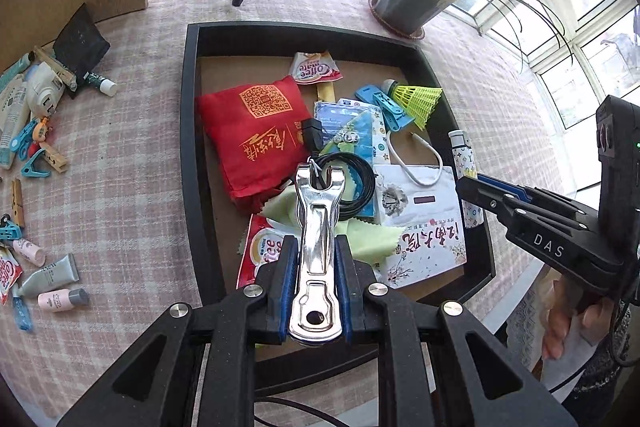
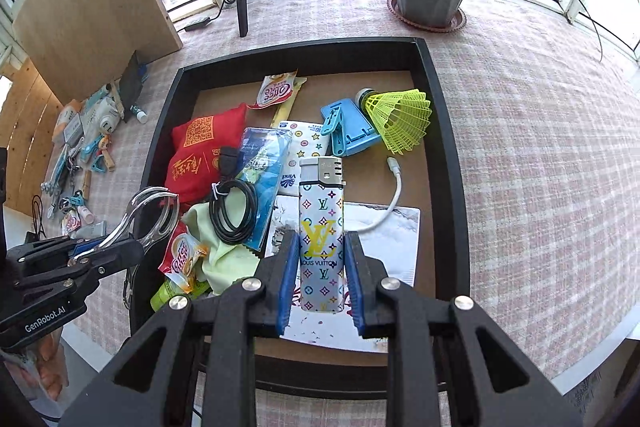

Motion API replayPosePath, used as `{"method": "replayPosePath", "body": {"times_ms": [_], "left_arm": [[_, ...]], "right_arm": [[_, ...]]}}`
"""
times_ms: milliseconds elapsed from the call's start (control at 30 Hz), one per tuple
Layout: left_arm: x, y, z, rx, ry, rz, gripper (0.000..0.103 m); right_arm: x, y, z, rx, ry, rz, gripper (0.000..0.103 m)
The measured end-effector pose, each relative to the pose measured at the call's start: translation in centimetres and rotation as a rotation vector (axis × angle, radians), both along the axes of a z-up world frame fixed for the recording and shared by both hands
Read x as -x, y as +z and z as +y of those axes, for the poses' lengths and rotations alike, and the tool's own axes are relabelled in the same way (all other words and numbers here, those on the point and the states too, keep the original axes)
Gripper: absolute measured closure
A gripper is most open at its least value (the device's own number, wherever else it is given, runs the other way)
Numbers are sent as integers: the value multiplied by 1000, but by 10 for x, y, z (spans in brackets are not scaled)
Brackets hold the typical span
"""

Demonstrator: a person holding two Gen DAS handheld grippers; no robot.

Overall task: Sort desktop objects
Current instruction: 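Carry the metal clip with the left tool while the right carries the lighter into the tray, then open both tools over the tray and pull them back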

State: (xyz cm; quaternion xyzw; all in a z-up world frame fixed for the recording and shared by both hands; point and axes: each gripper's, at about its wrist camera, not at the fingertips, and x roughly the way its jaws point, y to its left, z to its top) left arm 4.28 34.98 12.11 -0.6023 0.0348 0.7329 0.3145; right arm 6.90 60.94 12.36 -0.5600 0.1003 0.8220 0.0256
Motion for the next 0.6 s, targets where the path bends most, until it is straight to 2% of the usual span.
{"method": "replayPosePath", "body": {"times_ms": [33, 67, 100, 133, 167, 600], "left_arm": [[-1, 1, 5, 1, -11, 2, 85], [-1, 2, 9, 4, -14, 4, 75], [-1, 3, 12, 17, -7, 7, 65], [0, 3, 13, 25, 4, 17, 43], [0, 5, 13, 23, 12, 32, 38], [-4, 20, 2, 65, 37, 127, 38]], "right_arm": [[-1, 1, 2, -5, 5, -1, 79], [-2, 2, 4, -13, -3, -6, 73], [-4, 3, 6, -23, -17, -6, 61], [-5, 4, 8, -25, -24, 0, 55], [-6, 4, 9, -24, -27, 3, 51], [-9, 14, -14, -10, 2, 16, 51]]}}
